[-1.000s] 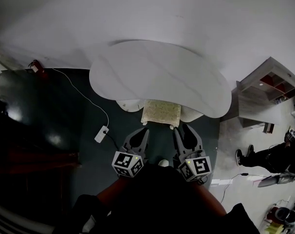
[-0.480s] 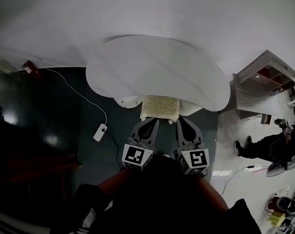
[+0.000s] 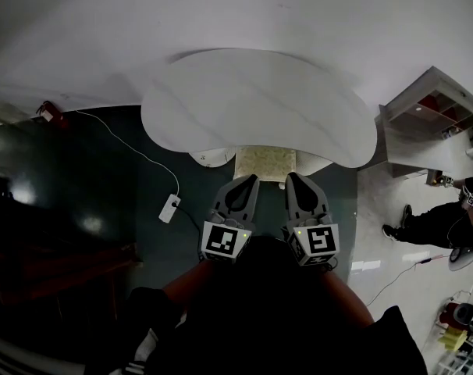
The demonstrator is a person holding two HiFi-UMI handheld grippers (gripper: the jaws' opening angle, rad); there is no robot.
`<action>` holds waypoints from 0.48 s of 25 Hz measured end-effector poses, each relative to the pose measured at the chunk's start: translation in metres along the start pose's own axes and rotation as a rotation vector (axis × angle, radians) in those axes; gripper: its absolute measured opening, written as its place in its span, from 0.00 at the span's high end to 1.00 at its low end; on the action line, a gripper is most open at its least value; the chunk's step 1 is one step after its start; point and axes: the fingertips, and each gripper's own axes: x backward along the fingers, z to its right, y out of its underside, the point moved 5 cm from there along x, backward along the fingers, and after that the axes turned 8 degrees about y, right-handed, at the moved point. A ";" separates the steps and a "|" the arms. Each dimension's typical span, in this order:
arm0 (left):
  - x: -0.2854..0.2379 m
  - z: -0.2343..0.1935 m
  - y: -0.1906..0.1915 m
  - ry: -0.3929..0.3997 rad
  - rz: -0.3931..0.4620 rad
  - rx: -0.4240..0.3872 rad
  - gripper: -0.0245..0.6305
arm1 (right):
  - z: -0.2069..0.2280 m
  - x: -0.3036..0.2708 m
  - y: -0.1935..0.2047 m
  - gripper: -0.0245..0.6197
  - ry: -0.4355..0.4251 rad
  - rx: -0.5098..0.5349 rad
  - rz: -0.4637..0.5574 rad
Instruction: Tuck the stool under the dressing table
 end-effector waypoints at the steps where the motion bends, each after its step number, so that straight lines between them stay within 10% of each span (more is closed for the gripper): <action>1: 0.000 -0.002 0.000 -0.004 -0.001 -0.002 0.93 | -0.001 -0.001 0.000 0.90 -0.001 0.002 0.002; 12: -0.008 -0.010 -0.001 -0.012 -0.004 -0.004 0.93 | 0.004 -0.013 0.001 0.90 0.026 0.024 -0.017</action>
